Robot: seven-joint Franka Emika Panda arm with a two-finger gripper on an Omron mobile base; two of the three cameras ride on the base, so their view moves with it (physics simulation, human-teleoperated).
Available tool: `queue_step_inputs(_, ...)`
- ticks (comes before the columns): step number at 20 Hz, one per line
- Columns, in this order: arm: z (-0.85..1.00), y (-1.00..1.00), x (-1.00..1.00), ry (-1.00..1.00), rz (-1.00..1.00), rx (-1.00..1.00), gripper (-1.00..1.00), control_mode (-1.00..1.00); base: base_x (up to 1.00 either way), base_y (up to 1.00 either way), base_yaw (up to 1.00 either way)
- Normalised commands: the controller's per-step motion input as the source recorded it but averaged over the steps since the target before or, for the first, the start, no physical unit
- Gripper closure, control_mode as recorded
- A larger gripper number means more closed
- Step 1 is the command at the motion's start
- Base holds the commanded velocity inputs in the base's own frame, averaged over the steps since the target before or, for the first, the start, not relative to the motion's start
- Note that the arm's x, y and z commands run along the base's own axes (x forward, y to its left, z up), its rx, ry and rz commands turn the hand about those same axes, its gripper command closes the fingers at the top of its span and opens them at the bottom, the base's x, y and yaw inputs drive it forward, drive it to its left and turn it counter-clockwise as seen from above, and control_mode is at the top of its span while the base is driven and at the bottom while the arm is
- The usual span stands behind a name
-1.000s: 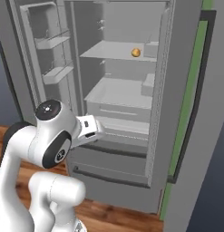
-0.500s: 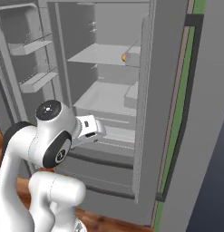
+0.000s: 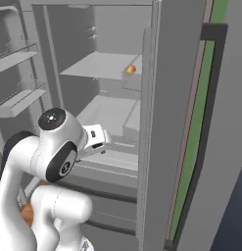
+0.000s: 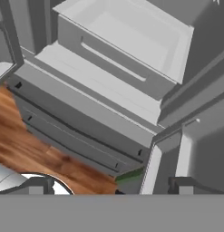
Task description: Place the cold items (mango and onion) from the fridge in one tupperware on the dining counter. Place the warm items (hot dog and kebab skewer) in the stove area in another tupperware.
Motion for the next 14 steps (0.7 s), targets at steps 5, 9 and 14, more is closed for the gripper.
queue_step_inputs(5, 0.00, 0.00, 0.00, 0.00, 0.00, 0.00, -1.00, 1.00, 0.57, 0.01, 0.00)
queue_step_inputs(9, 0.00, 0.00, 0.00, 0.00, 0.00, 0.00, -1.00, 1.00, 0.53, 0.03, 0.00)
queue_step_inputs(14, 0.08, 0.00, 0.02, 0.00, 0.00, 0.00, -1.00, -1.00, 0.29, 0.02, 0.00)
